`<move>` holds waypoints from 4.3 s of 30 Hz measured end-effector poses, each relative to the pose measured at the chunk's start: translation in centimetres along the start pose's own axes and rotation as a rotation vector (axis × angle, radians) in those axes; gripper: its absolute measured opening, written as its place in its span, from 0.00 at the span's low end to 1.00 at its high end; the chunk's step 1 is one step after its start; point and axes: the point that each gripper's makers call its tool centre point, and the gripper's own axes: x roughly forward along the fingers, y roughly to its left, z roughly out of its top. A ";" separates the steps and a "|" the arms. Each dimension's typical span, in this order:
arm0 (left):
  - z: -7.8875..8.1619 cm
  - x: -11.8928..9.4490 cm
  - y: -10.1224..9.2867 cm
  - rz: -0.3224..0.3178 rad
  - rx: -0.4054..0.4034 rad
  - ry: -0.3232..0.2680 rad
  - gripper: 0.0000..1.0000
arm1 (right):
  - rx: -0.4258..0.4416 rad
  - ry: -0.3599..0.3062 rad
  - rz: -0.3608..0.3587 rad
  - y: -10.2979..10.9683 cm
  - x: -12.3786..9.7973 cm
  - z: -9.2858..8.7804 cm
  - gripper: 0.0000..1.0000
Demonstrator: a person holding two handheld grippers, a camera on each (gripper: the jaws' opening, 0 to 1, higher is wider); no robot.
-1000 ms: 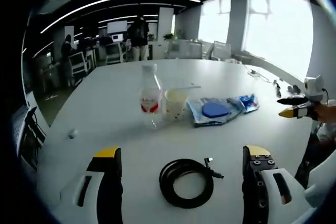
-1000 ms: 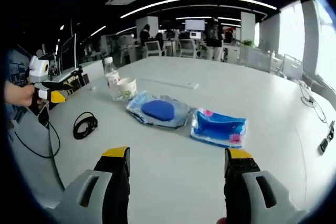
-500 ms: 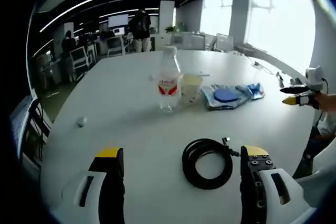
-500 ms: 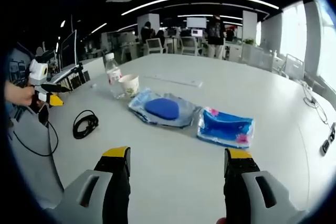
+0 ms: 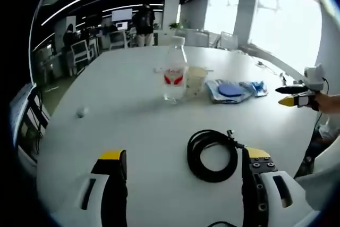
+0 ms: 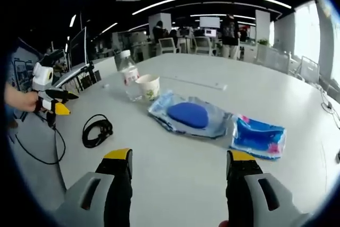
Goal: Arrange the tabletop items into an orderly group along one side of the table until the central work area is clear of visible clutter.
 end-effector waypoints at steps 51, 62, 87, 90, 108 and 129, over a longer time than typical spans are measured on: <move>-2.9 2.8 -0.1 -0.079 -0.025 0.026 0.75 | -0.108 0.067 0.298 17.7 8.8 -0.4 0.57; -3.2 4.0 -1.7 -0.096 0.025 0.036 0.66 | -0.129 0.106 0.317 19.1 9.6 -1.3 0.47; -5.2 5.0 -1.8 -0.086 0.039 0.103 0.48 | -0.126 0.188 0.308 19.7 10.1 -3.6 0.24; -5.1 5.2 -2.0 -0.091 0.018 0.097 0.47 | -0.119 0.189 0.312 19.7 10.0 -3.7 0.22; -5.5 5.8 -1.8 -0.077 -0.063 0.152 0.09 | 0.003 0.196 0.281 18.9 10.4 -3.4 0.10; -1.2 4.5 -3.1 -0.113 -0.047 0.125 0.00 | 0.059 0.122 0.282 17.5 7.9 0.0 0.06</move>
